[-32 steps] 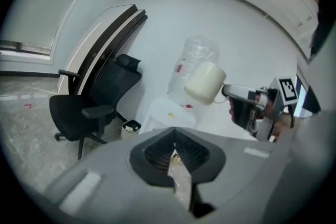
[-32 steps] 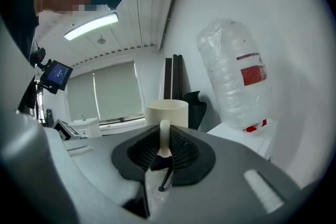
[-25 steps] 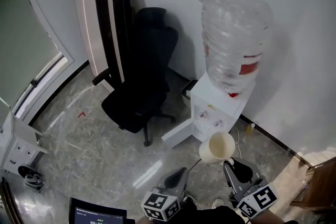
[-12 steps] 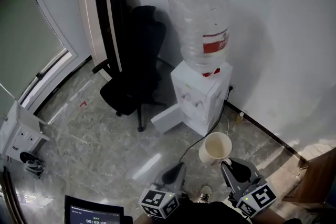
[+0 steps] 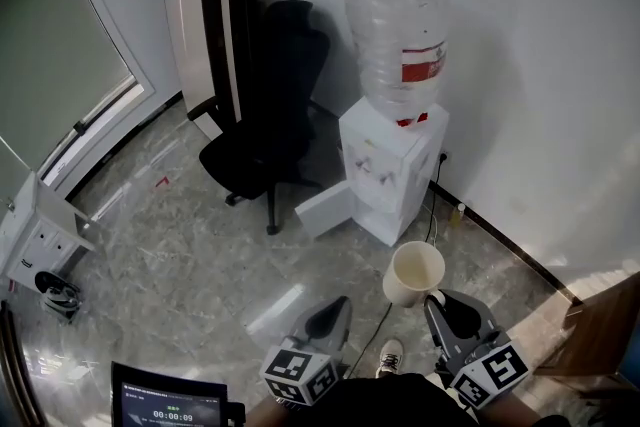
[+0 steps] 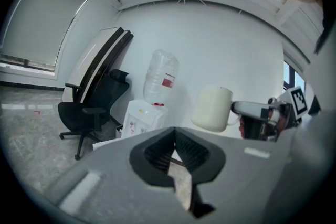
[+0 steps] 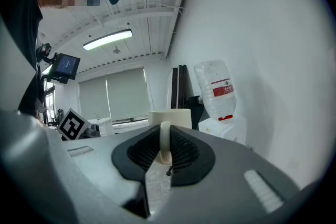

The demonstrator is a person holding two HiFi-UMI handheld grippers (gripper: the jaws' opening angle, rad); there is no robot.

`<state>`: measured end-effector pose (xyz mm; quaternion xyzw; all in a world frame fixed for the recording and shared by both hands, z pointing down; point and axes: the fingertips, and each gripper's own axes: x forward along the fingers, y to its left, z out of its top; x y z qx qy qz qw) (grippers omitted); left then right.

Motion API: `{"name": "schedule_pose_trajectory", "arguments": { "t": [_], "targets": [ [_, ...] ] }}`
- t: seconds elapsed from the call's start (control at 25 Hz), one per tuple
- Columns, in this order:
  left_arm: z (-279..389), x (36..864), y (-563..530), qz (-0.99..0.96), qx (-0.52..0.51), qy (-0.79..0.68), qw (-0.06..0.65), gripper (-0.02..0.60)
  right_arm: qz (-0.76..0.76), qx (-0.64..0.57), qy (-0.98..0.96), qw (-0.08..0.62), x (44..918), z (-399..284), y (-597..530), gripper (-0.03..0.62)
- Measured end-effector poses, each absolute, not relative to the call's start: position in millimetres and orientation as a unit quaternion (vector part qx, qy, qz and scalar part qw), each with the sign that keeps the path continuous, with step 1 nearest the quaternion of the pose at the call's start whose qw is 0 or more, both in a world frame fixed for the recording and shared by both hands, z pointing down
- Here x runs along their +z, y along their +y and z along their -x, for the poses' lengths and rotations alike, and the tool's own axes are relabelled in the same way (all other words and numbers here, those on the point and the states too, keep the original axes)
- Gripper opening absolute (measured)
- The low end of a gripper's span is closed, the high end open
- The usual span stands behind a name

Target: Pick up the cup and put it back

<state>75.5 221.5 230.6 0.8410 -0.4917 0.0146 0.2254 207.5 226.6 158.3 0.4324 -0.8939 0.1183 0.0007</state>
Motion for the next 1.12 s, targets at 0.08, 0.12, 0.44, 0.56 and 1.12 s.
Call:
{"name": "schedule_pose_trajectory", "arguments": {
  "t": [0.08, 0.12, 0.44, 0.56, 1.12],
  "targets": [
    [-65, 226, 233, -0.843, 0.011, -0.489, 0.225, 0.003, -0.435, 0.114, -0.893, 0.002, 155, -195, 239, 0.049],
    [-59, 226, 240, -0.844, 0.009, -0.487, 0.225, 0.003, -0.437, 0.112, -0.892, 0.004, 154, -189, 246, 0.049],
    [-28, 234, 282, -0.848, -0.001, -0.479, 0.229, 0.003, -0.447, 0.106, -0.888, 0.012, 149, -150, 294, 0.049],
    [-22, 235, 287, -0.839, 0.003, -0.491, 0.233, 0.003, -0.444, 0.114, -0.889, 0.012, 158, -144, 301, 0.049],
    [-52, 212, 303, -0.836, 0.004, -0.511, 0.198, 0.003, -0.419, 0.111, -0.901, -0.006, 152, -166, 312, 0.049]
  ]
}}
